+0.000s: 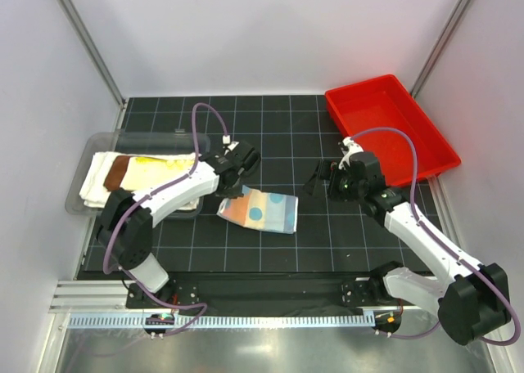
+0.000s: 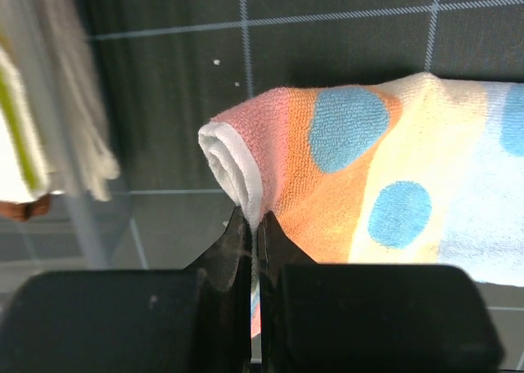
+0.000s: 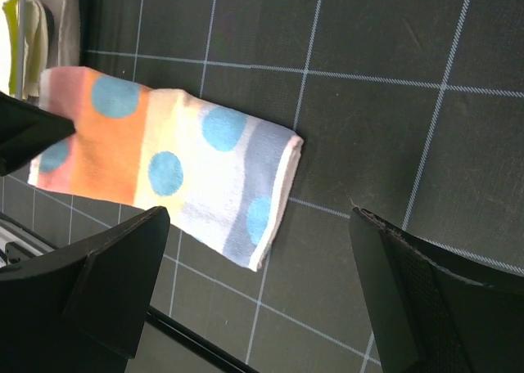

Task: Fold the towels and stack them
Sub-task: Neatly place the folded towel into the bin

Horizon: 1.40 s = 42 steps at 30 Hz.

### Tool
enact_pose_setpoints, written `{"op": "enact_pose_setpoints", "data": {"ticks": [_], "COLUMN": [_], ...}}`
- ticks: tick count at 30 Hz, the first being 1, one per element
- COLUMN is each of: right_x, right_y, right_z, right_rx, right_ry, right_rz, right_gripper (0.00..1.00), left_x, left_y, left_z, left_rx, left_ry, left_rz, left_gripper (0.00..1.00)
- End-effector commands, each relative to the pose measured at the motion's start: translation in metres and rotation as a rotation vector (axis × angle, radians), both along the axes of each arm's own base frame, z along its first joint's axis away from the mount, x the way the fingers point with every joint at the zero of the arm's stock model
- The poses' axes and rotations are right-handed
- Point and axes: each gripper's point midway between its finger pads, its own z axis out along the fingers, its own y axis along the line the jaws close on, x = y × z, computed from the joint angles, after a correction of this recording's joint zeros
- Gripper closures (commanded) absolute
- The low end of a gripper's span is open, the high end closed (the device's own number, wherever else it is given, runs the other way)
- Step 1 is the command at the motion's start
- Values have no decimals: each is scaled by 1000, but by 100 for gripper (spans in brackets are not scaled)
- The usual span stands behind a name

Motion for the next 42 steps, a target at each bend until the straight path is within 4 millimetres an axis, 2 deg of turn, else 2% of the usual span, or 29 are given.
{"op": "enact_pose_setpoints", "data": {"ticks": [1,7,10,12,14,15,17,18,20,32,38,42], "right_x": [6,4,4,3,4,4,5,5,7,17,21,25], "right_y": [5,4,4,3,3,3,3,3,4,3,5,5], "right_z": [18,18,17,17,18,17,16,16,15,2,2,0], "right_rx": [20,25,19,16,14,13,13,15,13,-26,-26,-35], "right_ry": [-40,-48,-43,-45,-48,-48,-48,-49,-48,-32,-32,-33], "right_rz": [20,19,22,22,22,19,19,18,19,17,17,14], "right_gripper": [0,0,0,0,0,0,0,0,0,0,0,0], "left_x": [5,13,14,17,21,25,32,36,42,78,82,87], "left_y": [19,41,64,87,100,115,128,142,151,212,248,264], "left_z": [30,63,80,89,101,106,119,122,129,145,148,143], "left_rx": [80,209,311,368,351,352,325,330,330,323,334,309], "left_ry": [-61,-110,-135,-139,-165,-164,-197,-197,-214,-227,-227,-239], "left_rz": [-10,-1,8,36,58,81,114,133,148,262,327,363], "left_gripper": [100,100,100,100,100,100,100,100,100,100,100,100]}}
